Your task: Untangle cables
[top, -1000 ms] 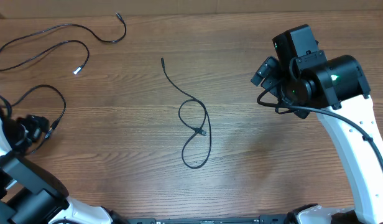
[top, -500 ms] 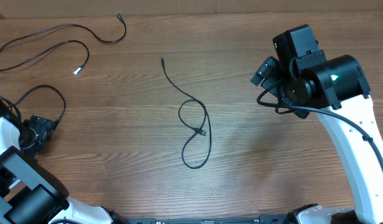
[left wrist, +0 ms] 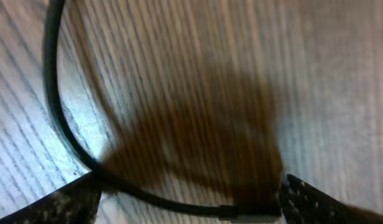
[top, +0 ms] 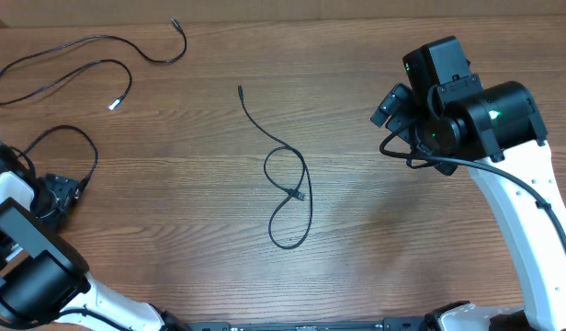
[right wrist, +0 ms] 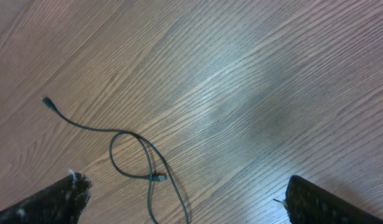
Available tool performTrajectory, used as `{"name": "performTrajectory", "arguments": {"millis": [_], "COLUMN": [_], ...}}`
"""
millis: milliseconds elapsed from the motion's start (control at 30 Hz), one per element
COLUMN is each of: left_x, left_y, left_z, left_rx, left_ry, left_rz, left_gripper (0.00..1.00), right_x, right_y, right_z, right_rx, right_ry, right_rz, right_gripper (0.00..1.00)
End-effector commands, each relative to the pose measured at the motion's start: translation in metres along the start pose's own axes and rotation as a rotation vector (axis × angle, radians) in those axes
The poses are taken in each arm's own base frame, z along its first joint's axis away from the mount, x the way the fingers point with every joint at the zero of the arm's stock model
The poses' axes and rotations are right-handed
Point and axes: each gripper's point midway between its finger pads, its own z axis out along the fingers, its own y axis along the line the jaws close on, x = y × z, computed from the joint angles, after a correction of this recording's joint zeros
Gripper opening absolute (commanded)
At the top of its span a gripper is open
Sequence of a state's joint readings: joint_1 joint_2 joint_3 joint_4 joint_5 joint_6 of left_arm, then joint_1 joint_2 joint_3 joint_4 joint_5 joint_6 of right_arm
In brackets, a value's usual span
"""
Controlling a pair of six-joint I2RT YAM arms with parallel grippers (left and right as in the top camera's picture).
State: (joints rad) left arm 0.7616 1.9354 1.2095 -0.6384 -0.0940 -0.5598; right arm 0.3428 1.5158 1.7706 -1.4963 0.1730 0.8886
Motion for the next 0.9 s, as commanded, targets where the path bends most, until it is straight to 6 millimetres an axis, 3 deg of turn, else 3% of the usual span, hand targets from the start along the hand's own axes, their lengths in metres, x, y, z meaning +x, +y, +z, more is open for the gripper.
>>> {"name": "performTrajectory", "arguments": {"millis": [0, 67, 233, 300, 467, 533, 733, 867], "left_x": [0.001, 0.000, -0.005, -0.005, -0.004, -0.004, -0.015, -0.001], "left_y": [0.007, 0.007, 0.016, 0.016, 0.008, -0.006, -0.062, -0.085], "left_z": [0.008, 0.008, 0.008, 0.008, 0.007, -0.002, -0.058, -0.085], "left_rx": [-0.007, -0.009, -0.061, -0.062, -0.018, 0.056, 0.336, 0.453], "left_ry": [0.020, 0.017, -0.015, -0.016, 0.000, 0.030, 0.124, 0.285], "left_rz": [-0.041, -0.041, -0.037, -0.037, -0.043, -0.046, -0.096, -0.251], "left_gripper": [0.85, 0.78, 0.42, 0.37, 0.05, 0.04, 0.04, 0.04], "right_x": [-0.001, -0.001, -0.001, -0.001, -0.001, -0.001, -0.001, -0.001], "right_y": [-0.001, -0.001, -0.001, -0.001, -0.001, -0.001, -0.001, -0.001], "right_z": [0.001, 0.001, 0.001, 0.001, 0.001, 0.001, 0.001, 0.001], "right_rx": [0.009, 0.009, 0.009, 0.009, 0.009, 0.009, 0.009, 0.009], "right_ry": [-0.012, -0.012, -0.012, -0.012, -0.012, -0.012, -0.012, -0.012], "right_rz": [-0.011, -0.011, -0.011, -0.011, -0.011, -0.011, -0.011, -0.011], "right_gripper": [1.00, 1.00, 1.00, 1.00, 1.00, 1.00, 1.00, 1.00]}}
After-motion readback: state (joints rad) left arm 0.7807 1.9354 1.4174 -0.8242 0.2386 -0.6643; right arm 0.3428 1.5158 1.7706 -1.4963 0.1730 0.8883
